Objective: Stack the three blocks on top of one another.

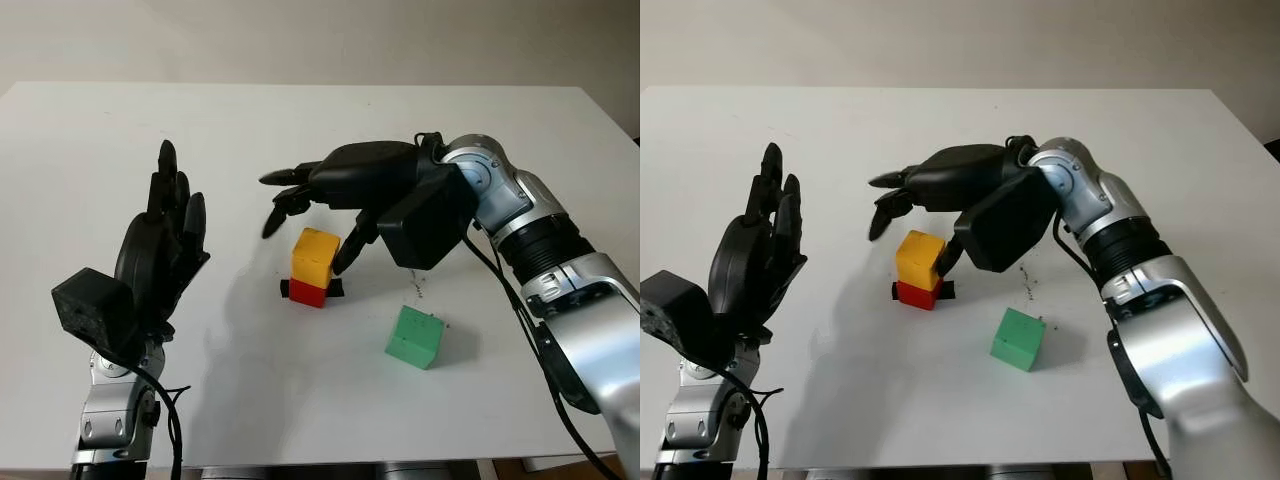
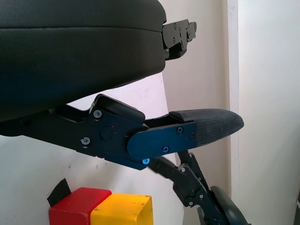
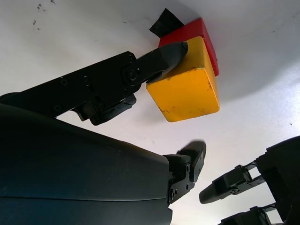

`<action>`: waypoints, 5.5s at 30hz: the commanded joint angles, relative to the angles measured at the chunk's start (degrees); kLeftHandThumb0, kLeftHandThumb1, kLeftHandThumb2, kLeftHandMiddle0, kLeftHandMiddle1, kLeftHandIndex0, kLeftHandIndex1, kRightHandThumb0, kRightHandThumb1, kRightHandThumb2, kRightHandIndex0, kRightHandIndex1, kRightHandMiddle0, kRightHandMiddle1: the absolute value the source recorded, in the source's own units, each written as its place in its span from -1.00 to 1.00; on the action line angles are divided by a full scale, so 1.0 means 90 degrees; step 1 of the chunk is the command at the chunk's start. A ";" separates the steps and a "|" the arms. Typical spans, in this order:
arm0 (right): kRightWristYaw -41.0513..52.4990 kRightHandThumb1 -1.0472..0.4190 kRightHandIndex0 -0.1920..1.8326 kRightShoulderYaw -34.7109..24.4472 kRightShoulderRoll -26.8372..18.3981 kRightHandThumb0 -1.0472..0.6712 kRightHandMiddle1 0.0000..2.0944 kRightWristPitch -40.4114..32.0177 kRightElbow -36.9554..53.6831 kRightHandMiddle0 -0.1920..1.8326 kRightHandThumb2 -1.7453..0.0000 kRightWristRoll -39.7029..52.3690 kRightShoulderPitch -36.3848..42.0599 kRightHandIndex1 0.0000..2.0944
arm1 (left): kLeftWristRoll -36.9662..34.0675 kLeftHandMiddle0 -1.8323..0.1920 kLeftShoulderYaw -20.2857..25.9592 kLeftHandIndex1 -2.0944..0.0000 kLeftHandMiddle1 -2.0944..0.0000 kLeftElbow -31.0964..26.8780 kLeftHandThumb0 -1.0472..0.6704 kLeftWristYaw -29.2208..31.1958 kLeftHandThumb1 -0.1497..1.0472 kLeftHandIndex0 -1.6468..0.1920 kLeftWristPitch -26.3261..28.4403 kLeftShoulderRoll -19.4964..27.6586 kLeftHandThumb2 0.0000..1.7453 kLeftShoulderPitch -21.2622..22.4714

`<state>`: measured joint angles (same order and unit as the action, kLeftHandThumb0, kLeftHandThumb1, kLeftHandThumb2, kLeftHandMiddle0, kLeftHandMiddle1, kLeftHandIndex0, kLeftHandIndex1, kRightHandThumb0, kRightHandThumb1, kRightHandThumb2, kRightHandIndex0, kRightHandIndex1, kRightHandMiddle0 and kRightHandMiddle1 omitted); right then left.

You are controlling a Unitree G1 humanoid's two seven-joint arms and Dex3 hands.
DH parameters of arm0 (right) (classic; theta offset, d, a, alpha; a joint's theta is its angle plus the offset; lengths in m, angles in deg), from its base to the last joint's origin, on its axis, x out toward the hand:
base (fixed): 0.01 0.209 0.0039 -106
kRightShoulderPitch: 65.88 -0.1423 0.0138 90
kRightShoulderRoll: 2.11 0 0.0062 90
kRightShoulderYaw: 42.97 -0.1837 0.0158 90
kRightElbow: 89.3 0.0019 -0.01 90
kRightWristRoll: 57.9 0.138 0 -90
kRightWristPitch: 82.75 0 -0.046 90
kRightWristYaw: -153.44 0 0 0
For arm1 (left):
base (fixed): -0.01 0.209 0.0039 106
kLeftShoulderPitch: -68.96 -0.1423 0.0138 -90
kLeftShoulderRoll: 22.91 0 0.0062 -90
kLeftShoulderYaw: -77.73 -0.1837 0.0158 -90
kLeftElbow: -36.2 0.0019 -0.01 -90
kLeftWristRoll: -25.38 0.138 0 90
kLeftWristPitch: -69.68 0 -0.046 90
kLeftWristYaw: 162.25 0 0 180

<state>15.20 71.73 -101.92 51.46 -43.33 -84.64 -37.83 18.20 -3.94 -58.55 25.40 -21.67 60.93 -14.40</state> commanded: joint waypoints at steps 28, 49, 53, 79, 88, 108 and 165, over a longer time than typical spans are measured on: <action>0.0455 -0.82 -0.94 -0.3286 -0.3260 -0.45 -0.82 -0.0883 0.3794 -0.60 0.93 0.2914 0.3528 -0.95 | -0.0053 1.00 0.0094 0.97 0.97 0.0037 -0.71 0.0057 1.00 1.00 -0.0056 -0.0003 -0.31 0.0002; 0.0617 -0.83 -0.97 -0.4645 -0.3563 -0.42 -0.93 -0.0518 0.5968 -0.52 0.95 0.2834 0.6494 -0.96 | -0.0166 0.99 0.0156 0.97 0.96 0.0204 -0.75 0.0155 1.00 1.00 0.0122 0.0097 -0.34 0.0346; 0.0146 -0.79 -0.98 -0.4299 -0.3230 -0.39 -0.94 -0.0047 0.5707 -0.53 0.95 0.2384 0.6416 -0.95 | -0.0158 0.99 0.0174 0.96 0.95 0.0152 -0.74 0.0118 1.00 0.99 0.0150 0.0094 -0.33 0.0324; -0.1362 -0.81 -0.98 -0.2822 -0.3227 -0.40 -0.94 0.1334 0.4279 -0.51 0.93 0.0364 0.5393 -0.95 | -0.0175 1.00 0.0138 0.98 0.97 -0.0068 -0.71 0.0235 1.00 1.00 0.0142 0.0125 -0.33 0.0104; -0.1368 -0.81 -0.96 -0.2318 -0.3124 -0.36 -0.92 0.1228 0.4137 -0.45 0.94 0.0194 0.5027 -0.95 | -0.0141 0.99 0.0134 0.98 0.97 -0.0092 -0.71 0.0219 1.00 1.00 0.0107 0.0120 -0.33 0.0045; -0.1298 -0.79 -0.89 -0.1784 -0.2928 -0.33 -0.83 0.0945 0.4012 -0.30 0.94 0.0374 0.4431 -0.93 | -0.0101 1.00 0.0083 1.00 0.97 -0.0146 -0.69 0.0192 1.00 1.00 0.0130 0.0124 -0.31 -0.0023; -0.0966 -0.66 -0.77 -0.1519 -0.2688 -0.33 -0.62 0.0964 0.3824 -0.20 0.93 0.0628 0.4242 -0.90 | -0.0028 1.00 0.0033 1.00 0.98 -0.0073 -0.69 0.0152 1.00 1.00 0.0055 0.0086 -0.31 0.0012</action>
<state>7.08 58.45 -126.55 59.66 -8.60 -79.53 0.89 17.95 -3.52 -58.81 26.72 -20.61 61.71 -14.36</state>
